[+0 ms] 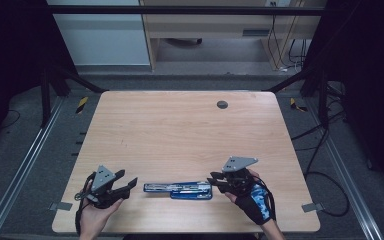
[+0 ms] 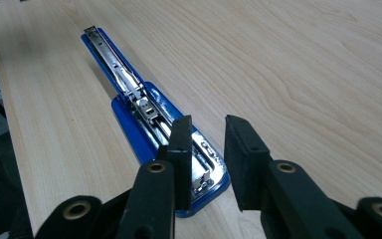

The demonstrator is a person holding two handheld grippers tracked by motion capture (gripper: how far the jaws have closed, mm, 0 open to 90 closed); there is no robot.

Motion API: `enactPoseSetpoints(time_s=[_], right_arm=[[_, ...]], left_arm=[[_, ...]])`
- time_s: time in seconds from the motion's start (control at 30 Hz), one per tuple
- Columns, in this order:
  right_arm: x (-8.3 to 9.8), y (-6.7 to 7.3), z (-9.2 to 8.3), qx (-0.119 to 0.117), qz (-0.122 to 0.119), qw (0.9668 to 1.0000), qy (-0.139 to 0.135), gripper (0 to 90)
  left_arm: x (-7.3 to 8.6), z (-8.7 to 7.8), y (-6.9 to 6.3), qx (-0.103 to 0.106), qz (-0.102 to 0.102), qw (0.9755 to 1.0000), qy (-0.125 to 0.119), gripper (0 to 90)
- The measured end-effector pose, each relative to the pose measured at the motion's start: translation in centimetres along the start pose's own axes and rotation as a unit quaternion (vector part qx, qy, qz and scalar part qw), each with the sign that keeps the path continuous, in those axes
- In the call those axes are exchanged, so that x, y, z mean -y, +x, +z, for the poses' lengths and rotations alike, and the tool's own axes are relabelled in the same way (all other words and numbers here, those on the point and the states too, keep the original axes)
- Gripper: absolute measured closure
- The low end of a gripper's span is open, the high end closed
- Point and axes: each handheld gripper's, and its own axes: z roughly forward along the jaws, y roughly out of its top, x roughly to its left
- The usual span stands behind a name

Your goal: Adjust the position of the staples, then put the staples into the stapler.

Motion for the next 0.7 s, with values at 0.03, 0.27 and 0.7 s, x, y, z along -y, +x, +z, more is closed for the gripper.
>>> enactPoseSetpoints(time_s=[0.03,0.27,0.7], right_arm=[[0.2,0.0,-0.1,-0.002,0.005,1.0,-0.001,74.5],[1.7,0.4,-0.3,0.001,0.021,0.9998,-0.006,80.2],[3.4,1.1,-0.5,-0.001,0.033,0.9994,-0.005,90.0]], left_arm=[[-0.1,0.0,-0.1,0.003,0.002,1.0,0.002,43.0],[-0.9,0.5,-0.4,0.022,0.019,0.9996,0.005,43.6],[-1.8,1.8,-1.3,0.083,0.063,0.9943,0.02,42.2]])
